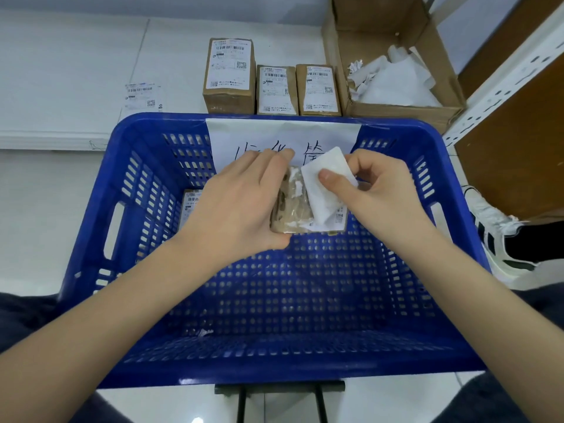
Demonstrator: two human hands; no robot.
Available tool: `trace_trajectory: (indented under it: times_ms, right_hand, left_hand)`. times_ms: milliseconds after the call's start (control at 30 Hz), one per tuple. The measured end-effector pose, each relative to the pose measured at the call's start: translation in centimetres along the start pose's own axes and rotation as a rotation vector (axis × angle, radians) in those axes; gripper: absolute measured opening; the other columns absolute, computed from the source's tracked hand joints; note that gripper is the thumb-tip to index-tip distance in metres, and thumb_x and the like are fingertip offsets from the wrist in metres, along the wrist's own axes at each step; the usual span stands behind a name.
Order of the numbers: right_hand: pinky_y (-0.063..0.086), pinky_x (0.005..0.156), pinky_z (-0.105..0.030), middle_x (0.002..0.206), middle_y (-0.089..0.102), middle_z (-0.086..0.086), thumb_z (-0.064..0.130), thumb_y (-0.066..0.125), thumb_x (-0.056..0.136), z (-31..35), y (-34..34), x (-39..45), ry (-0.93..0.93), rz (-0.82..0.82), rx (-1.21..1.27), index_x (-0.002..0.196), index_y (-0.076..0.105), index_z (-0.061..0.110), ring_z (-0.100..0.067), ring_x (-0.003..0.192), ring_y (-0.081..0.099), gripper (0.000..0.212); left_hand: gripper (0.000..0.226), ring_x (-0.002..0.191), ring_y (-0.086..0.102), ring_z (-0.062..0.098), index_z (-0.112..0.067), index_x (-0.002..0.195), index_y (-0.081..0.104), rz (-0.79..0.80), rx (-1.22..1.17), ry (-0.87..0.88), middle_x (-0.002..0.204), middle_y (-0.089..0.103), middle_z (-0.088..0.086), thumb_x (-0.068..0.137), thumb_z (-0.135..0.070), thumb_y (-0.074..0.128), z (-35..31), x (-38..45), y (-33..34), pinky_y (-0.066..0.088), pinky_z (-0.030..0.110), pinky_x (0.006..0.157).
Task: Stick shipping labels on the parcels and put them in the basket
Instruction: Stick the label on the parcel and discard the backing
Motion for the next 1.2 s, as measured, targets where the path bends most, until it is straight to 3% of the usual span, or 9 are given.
trace_trajectory:
  times_ms: [133,267,433,567,700,1000,1100,1167,1200]
  right_hand:
    - [0.050,0.069,-0.036,0.080,0.067,-0.007,0.013,0.067,0.087,0.1,-0.2,-0.1,-0.014,-0.042,0.028,0.071,0.050,-0.012,-0.022,0.079,0.063,0.033]
    - [0.049,0.065,-0.016,0.076,0.065,0.009,0.009,0.064,0.089,0.1,-0.5,-0.3,-0.006,-0.060,0.083,0.071,0.053,-0.008,0.001,0.072,0.062,0.027]
    - [0.051,0.078,-0.032,0.088,0.067,-0.016,0.010,0.063,0.090,0.3,-0.9,-0.6,-0.043,-0.058,0.107,0.073,0.050,-0.008,-0.023,0.099,0.062,0.028]
    - [0.050,0.094,-0.028,0.104,0.070,0.000,0.007,0.060,0.091,0.0,-0.4,-0.6,-0.026,-0.006,0.204,0.074,0.054,0.000,-0.005,0.119,0.056,0.019]
    - [0.048,0.099,-0.039,0.109,0.070,0.002,0.015,0.060,0.085,0.0,-0.4,-0.4,-0.056,-0.014,0.290,0.071,0.055,0.015,-0.005,0.121,0.055,0.015]
    - [0.049,0.097,-0.031,0.104,0.072,0.006,-0.003,0.055,0.090,0.1,-0.7,-0.7,-0.029,-0.034,0.478,0.077,0.052,0.001,-0.009,0.118,0.058,0.014]
    - [0.049,0.097,-0.032,0.111,0.068,0.003,0.002,0.058,0.091,0.0,-0.7,-0.5,-0.042,-0.020,0.384,0.075,0.054,0.005,-0.007,0.116,0.059,0.017]
    - [0.045,0.103,-0.032,0.116,0.065,0.006,0.017,0.064,0.088,0.4,-0.4,-0.5,-0.119,0.061,0.182,0.084,0.058,0.007,-0.003,0.120,0.054,0.012]
    - [0.040,0.106,-0.027,0.119,0.061,0.009,0.028,0.066,0.085,0.7,-0.1,-0.7,-0.175,0.124,0.052,0.091,0.059,0.007,-0.002,0.125,0.049,0.022]
  left_hand:
    - [0.098,0.097,0.062,0.031,0.002,0.126,0.052,-0.014,-0.029,-0.032,0.111,0.063,0.012,0.043,-0.036,0.087,0.2,0.0,0.0,0.050,0.031,0.065]
    - [0.100,0.104,0.058,0.029,-0.003,0.131,0.048,-0.055,-0.127,-0.080,0.116,0.060,0.009,0.045,-0.035,0.088,0.6,-0.1,-0.4,0.055,0.042,0.070]
    - [0.099,0.104,0.056,0.026,-0.004,0.131,0.047,-0.075,-0.152,-0.105,0.116,0.058,0.008,0.047,-0.036,0.089,0.7,-0.2,-0.7,0.054,0.044,0.070]
    - [0.096,0.102,0.056,0.027,-0.003,0.128,0.050,-0.108,-0.147,-0.111,0.114,0.057,0.009,0.047,-0.038,0.088,1.1,-0.1,-0.7,0.053,0.040,0.065]
    - [0.093,0.101,0.057,0.026,-0.005,0.126,0.053,-0.122,-0.121,-0.123,0.112,0.057,0.008,0.047,-0.042,0.087,1.2,0.0,-0.7,0.049,0.034,0.060]
    - [0.089,0.100,0.053,0.019,-0.011,0.125,0.053,-0.139,-0.113,-0.159,0.113,0.053,0.003,0.050,-0.051,0.079,1.3,0.1,-1.5,0.043,0.029,0.058]
    - [0.089,0.099,0.056,0.022,-0.009,0.123,0.054,-0.128,-0.107,-0.146,0.111,0.055,0.005,0.050,-0.052,0.078,1.2,0.0,-1.3,0.041,0.028,0.057]
    - [0.087,0.093,0.060,0.028,-0.003,0.118,0.056,-0.117,-0.050,-0.102,0.105,0.057,0.010,0.048,-0.048,0.082,1.1,0.0,-0.9,0.039,0.027,0.054]
    - [0.085,0.089,0.060,0.029,-0.001,0.116,0.057,-0.120,-0.008,-0.074,0.103,0.059,0.012,0.047,-0.045,0.083,1.0,0.0,-0.9,0.039,0.027,0.053]
Point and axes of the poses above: each hand's wrist, its own x-axis towards the middle knuckle, its own y-axis out of the palm, z = x × y, the point moved 7 cm from there along x, towards the middle knuckle
